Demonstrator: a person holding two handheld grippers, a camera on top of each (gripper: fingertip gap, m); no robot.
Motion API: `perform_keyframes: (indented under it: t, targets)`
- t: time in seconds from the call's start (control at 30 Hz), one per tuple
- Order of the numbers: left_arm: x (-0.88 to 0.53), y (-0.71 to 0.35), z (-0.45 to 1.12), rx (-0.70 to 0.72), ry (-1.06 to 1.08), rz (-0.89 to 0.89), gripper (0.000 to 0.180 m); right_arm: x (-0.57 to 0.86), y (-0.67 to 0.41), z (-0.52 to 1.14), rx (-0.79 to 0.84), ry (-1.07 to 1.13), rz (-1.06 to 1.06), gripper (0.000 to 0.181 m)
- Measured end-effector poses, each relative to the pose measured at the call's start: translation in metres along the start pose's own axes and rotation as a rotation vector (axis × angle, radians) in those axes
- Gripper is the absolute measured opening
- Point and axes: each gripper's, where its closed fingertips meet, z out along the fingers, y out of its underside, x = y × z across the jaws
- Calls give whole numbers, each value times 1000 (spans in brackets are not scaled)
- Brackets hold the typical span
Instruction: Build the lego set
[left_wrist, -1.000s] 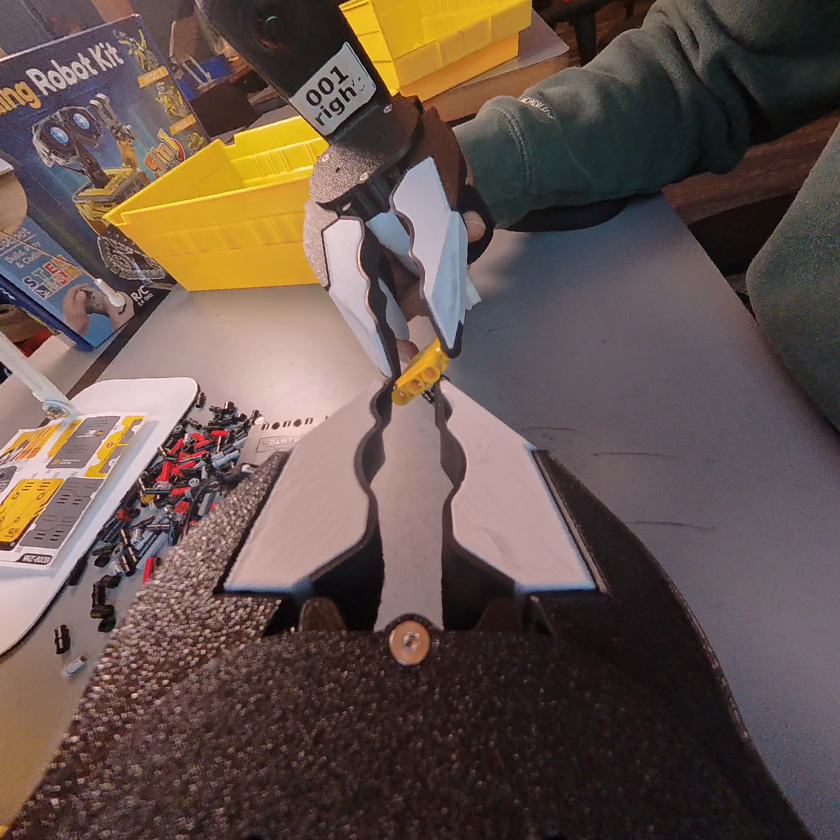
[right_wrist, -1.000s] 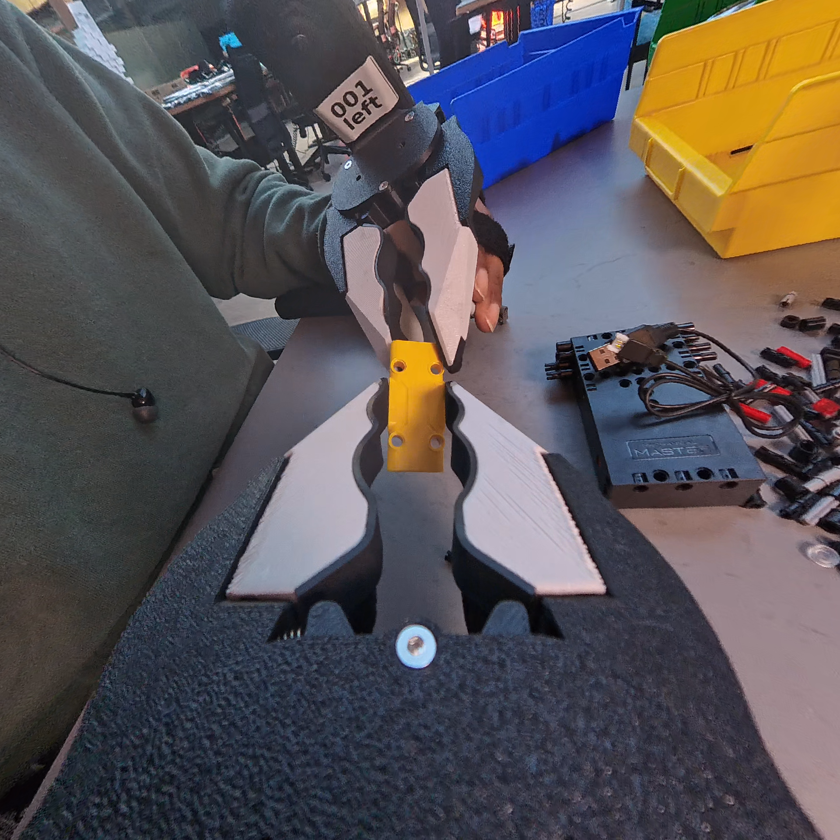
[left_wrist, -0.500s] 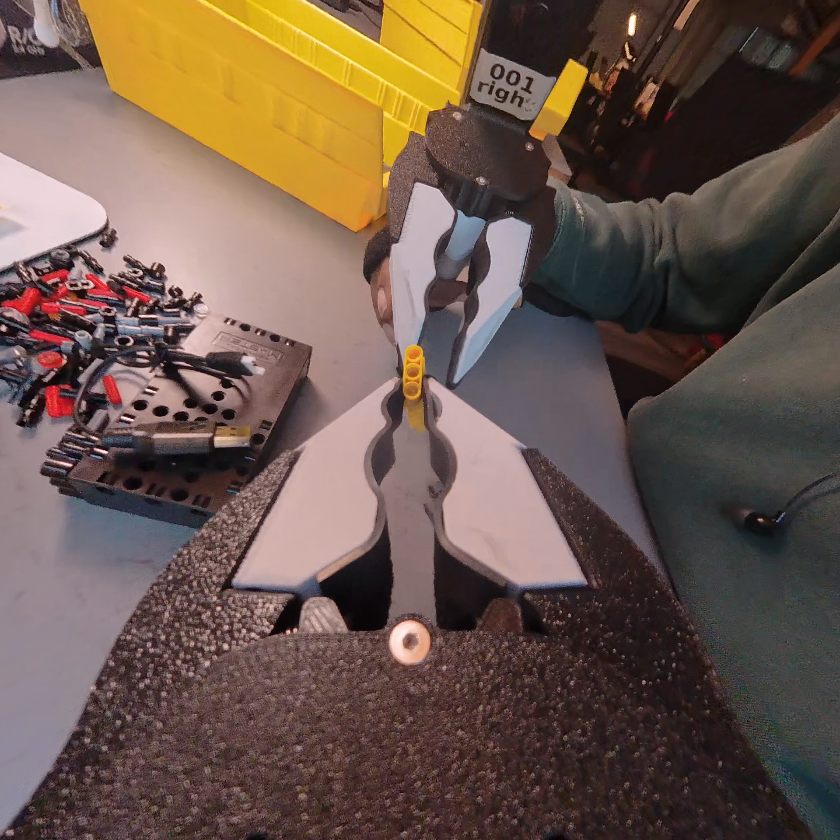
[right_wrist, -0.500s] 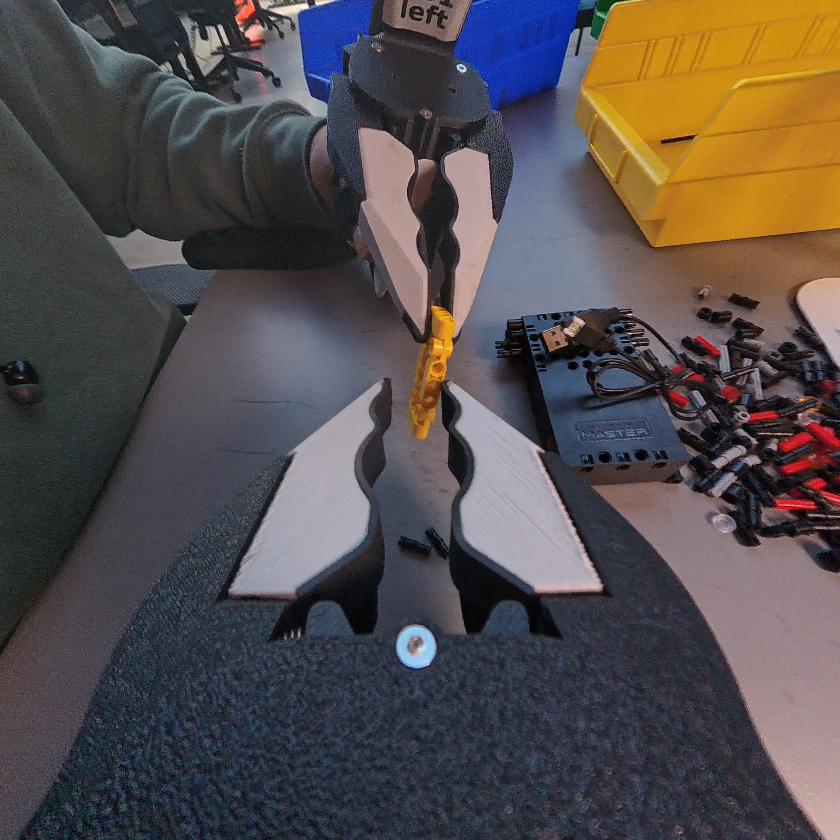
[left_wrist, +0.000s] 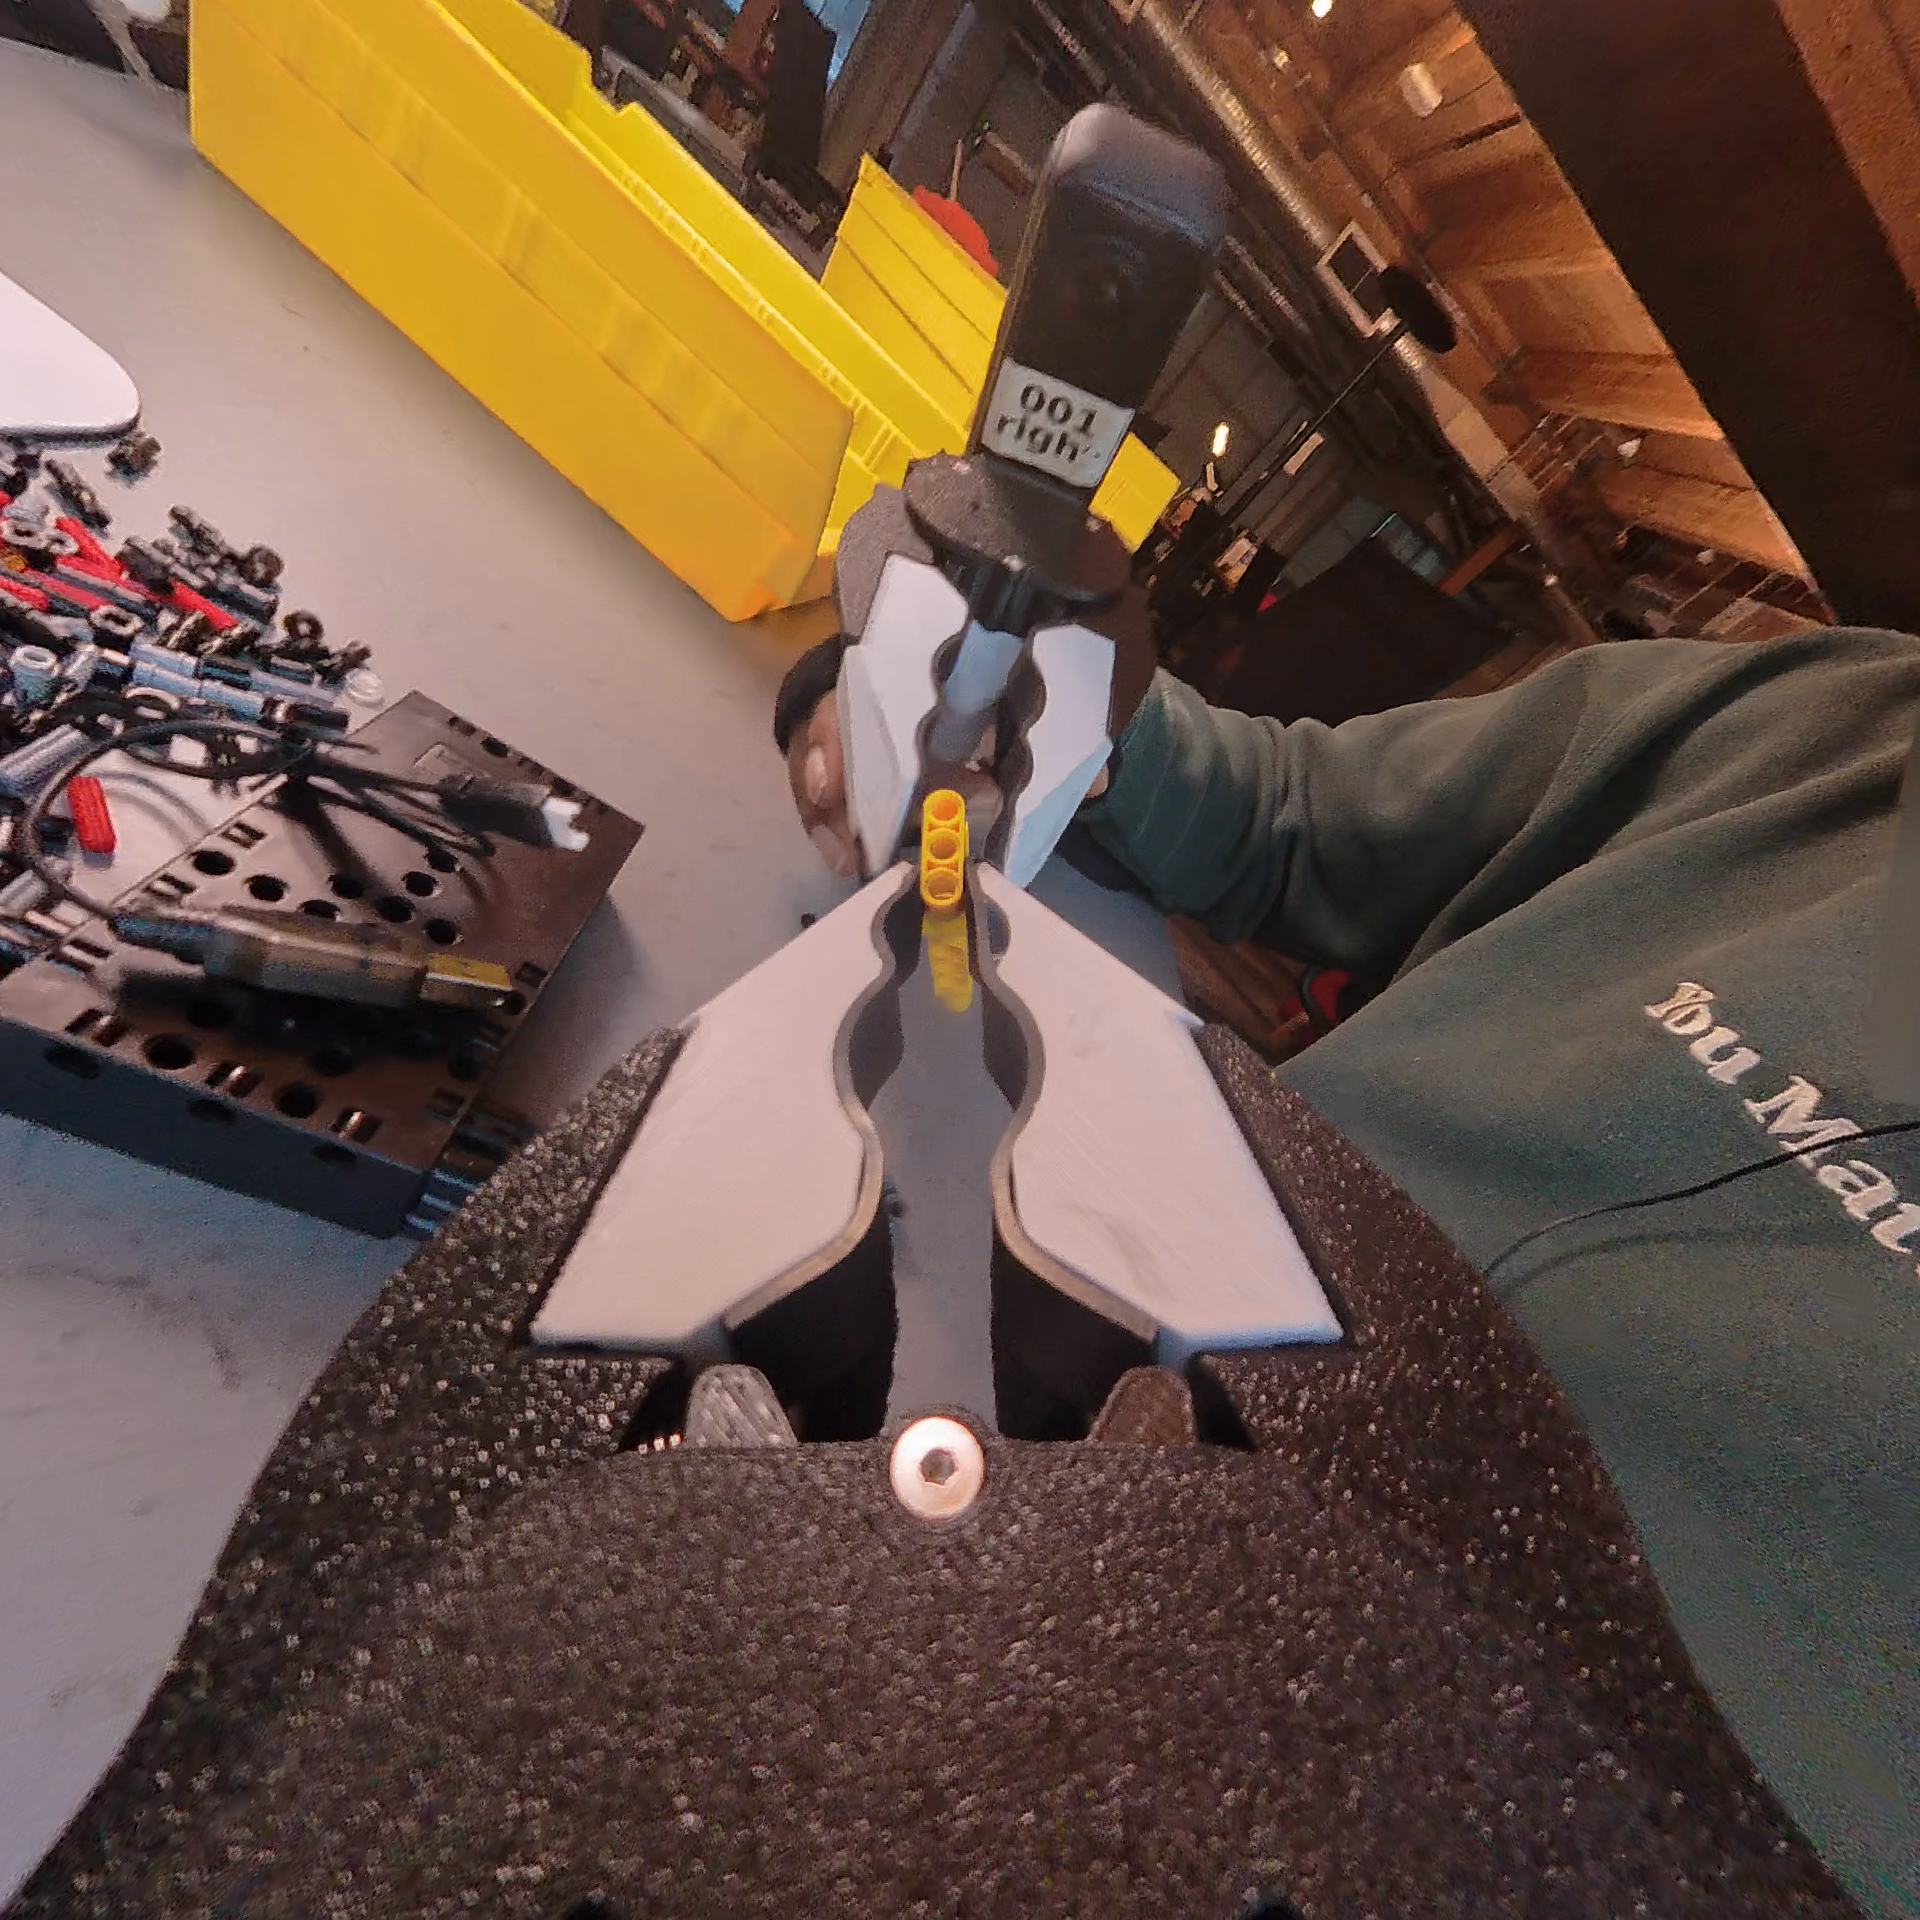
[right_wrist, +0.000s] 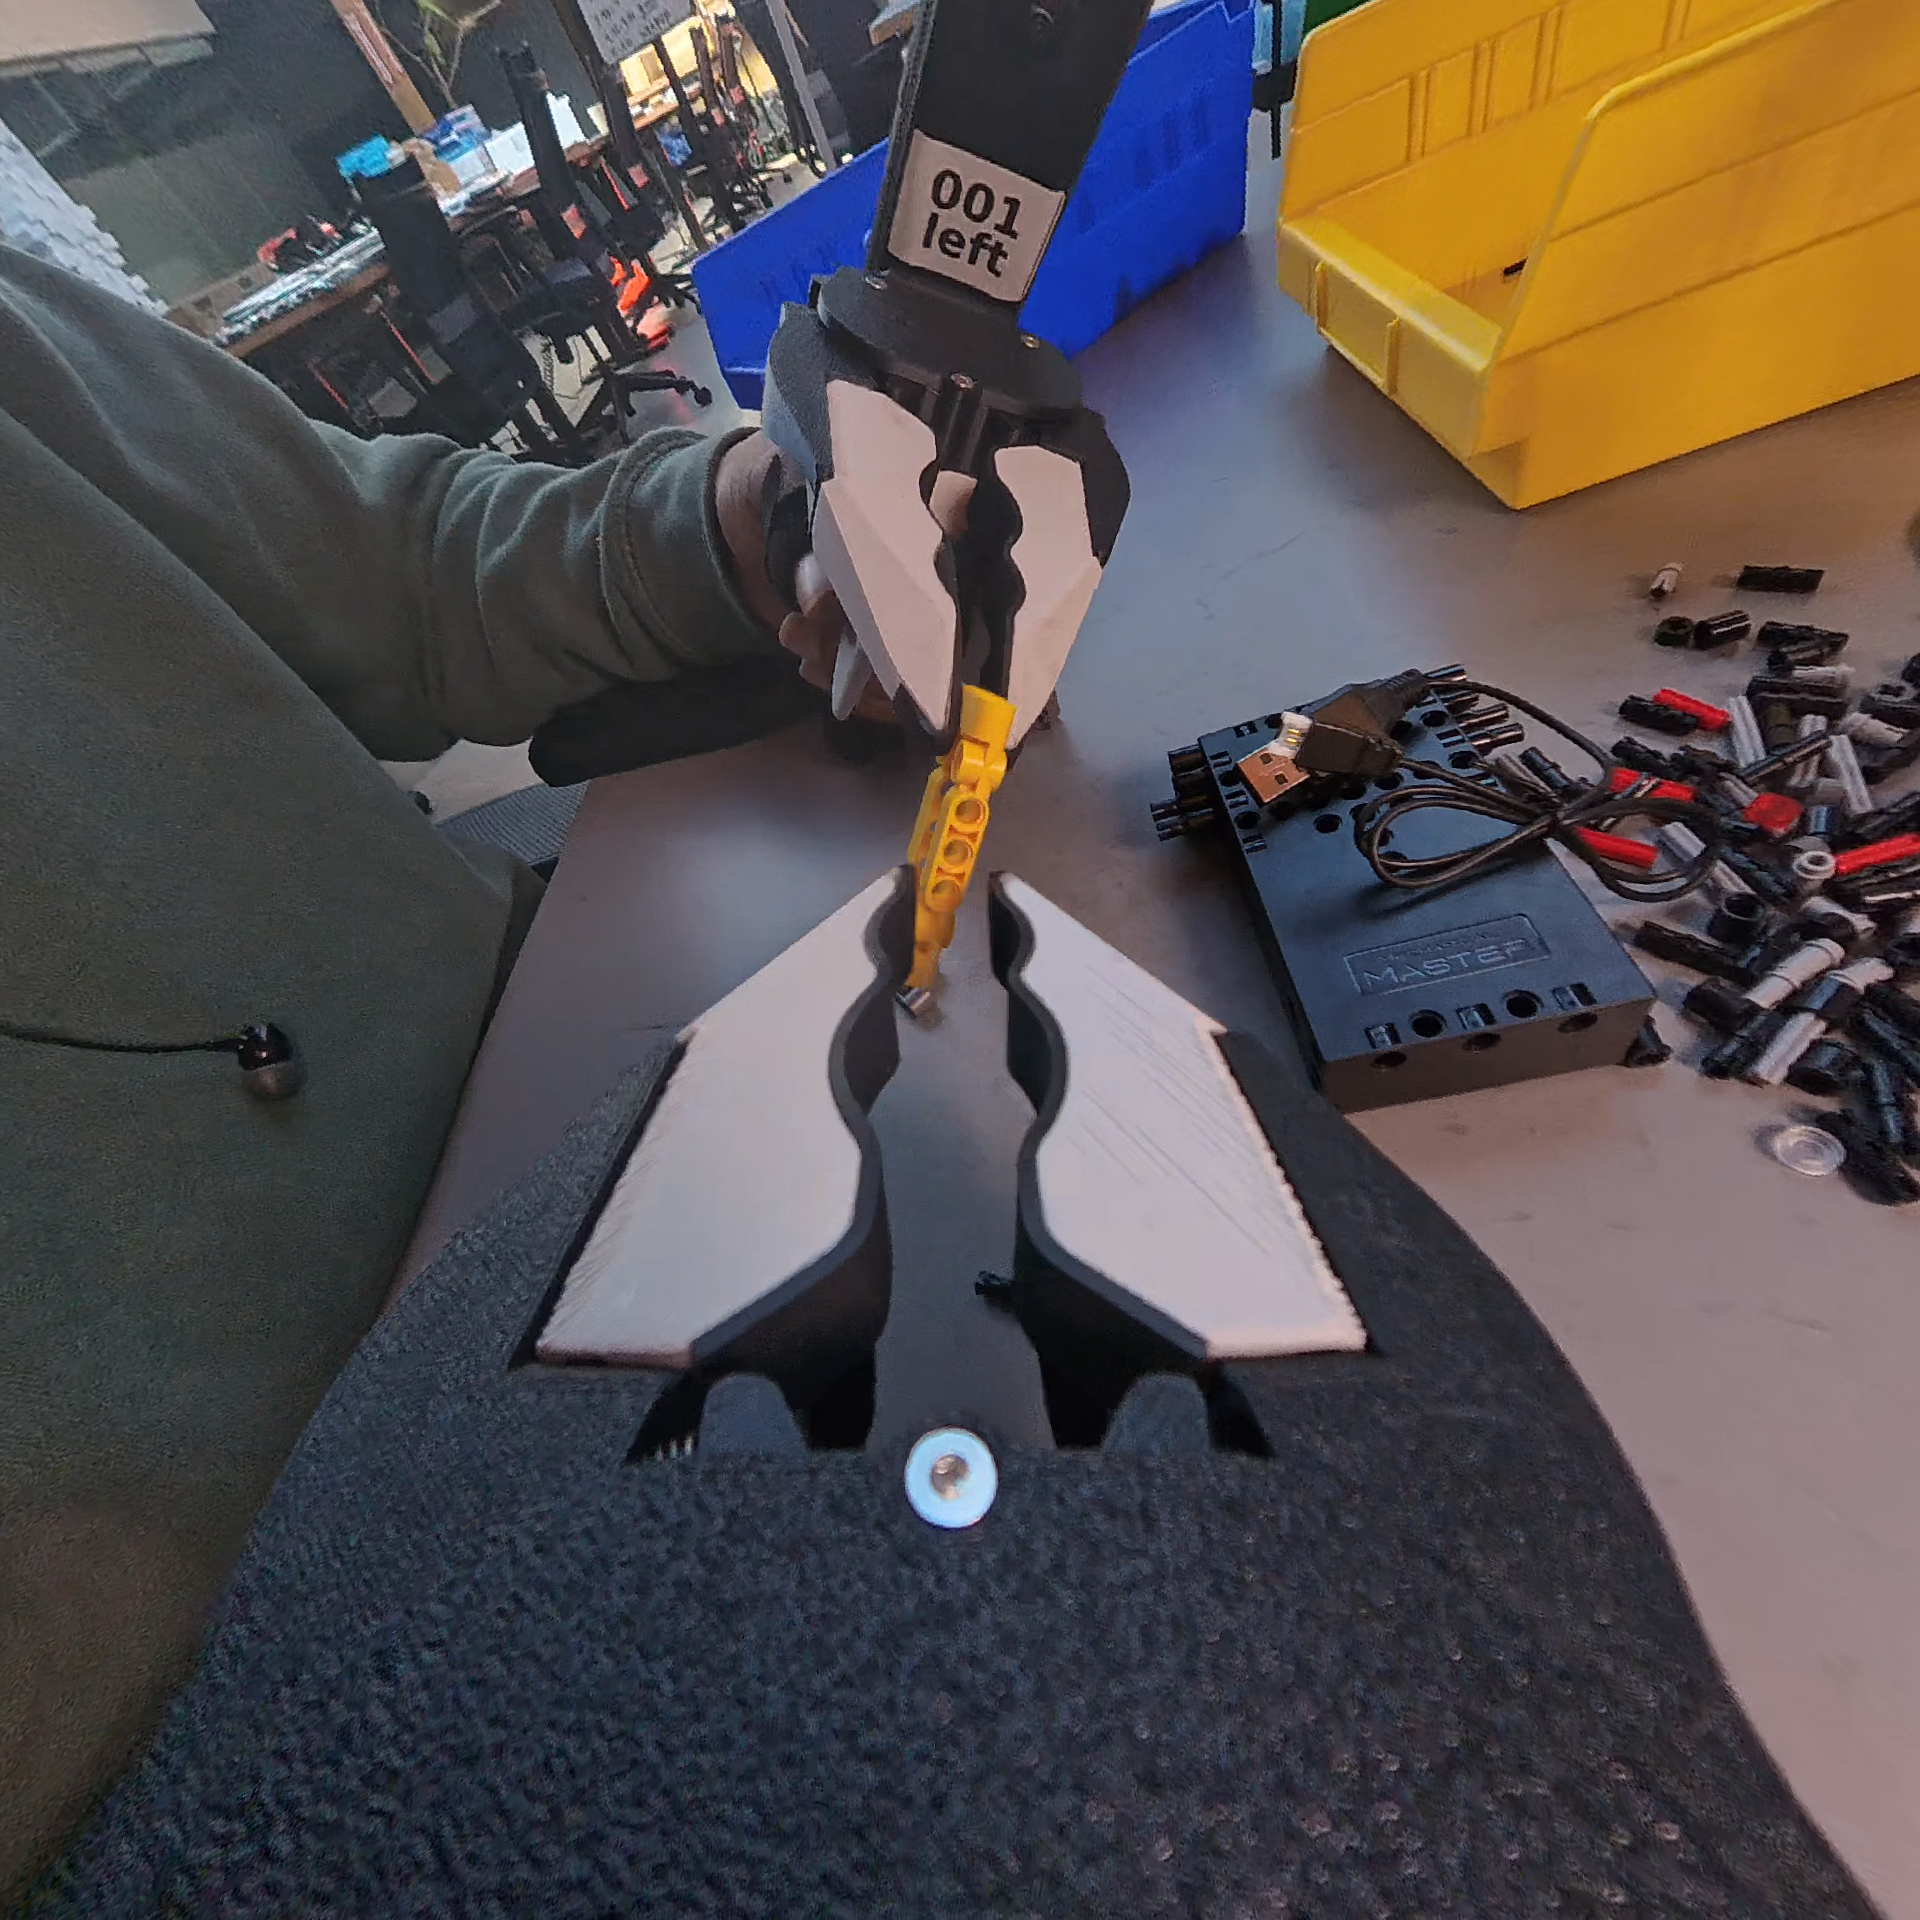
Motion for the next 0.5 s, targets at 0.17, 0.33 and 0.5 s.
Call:
perform_keyframes:
  t: [0.17,0.33,0.5]
  targets:
    - [17,-18,-6,102,86,69,7,-12,-8,4,31,-17,-81,26]
    - [-6,-28,-12,169,-76,72,15,14,-32,-5,88,317,-348,6]
    - [-12,-29,-6,200,-98,-20,37,38,-45,-21,-13,735,-798,5]
